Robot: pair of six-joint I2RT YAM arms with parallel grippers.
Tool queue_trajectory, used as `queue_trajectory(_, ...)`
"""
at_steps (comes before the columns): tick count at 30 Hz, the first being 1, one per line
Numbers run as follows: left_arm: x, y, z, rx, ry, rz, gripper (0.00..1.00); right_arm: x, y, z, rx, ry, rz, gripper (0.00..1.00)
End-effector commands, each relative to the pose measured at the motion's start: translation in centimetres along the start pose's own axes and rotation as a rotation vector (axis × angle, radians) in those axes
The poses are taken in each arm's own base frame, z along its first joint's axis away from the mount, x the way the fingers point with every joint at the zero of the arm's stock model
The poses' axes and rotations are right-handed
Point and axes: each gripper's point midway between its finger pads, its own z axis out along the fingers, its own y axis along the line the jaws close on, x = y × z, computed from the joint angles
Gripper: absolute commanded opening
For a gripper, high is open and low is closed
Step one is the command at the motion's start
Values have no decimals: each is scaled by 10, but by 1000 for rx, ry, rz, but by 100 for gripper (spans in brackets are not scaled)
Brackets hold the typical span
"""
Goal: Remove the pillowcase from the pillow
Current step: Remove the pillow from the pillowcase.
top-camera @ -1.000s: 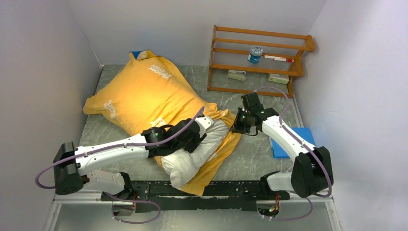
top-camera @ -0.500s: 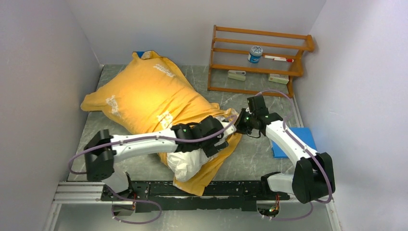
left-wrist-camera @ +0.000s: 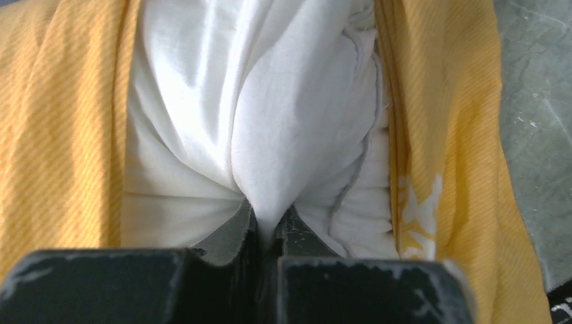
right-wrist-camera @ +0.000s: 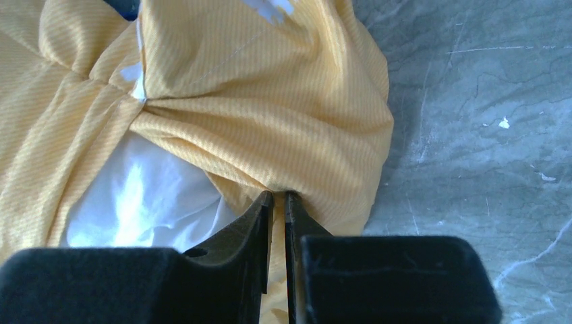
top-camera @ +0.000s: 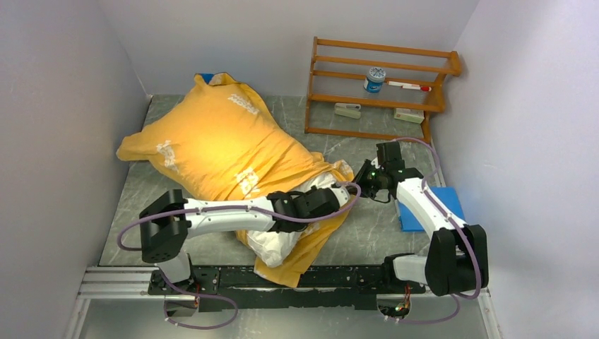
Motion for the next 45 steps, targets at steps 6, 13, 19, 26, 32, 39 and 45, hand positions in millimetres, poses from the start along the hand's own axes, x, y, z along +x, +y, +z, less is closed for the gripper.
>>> queue_trajectory(6, 34, 9, -37, 54, 16, -145, 5, -6, 0, 12, -24, 37, -48, 16)
queue_trajectory(13, 22, 9, -64, 144, -63, -229, 5, 11, 12, 18, -134, 113, -48, 26)
queue_trajectory(19, 5, 13, -86, 209, -146, -247, 5, 20, 15, 18, -188, 153, -102, 69)
queue_trajectory(26, -4, 19, -98, 221, -188, -265, 5, 23, 34, 16, -304, 180, -110, 25)
queue_trajectory(32, 1, 30, -110, 199, -174, -300, 5, -30, -16, 19, 73, -48, -50, 0)
queue_trajectory(39, 10, 38, -125, 205, -208, -335, 5, -29, -3, 27, -22, 48, -68, 0)
queue_trajectory(45, -22, 20, -116, 283, -267, -248, 94, 1, 16, 21, -134, 107, -121, 0)
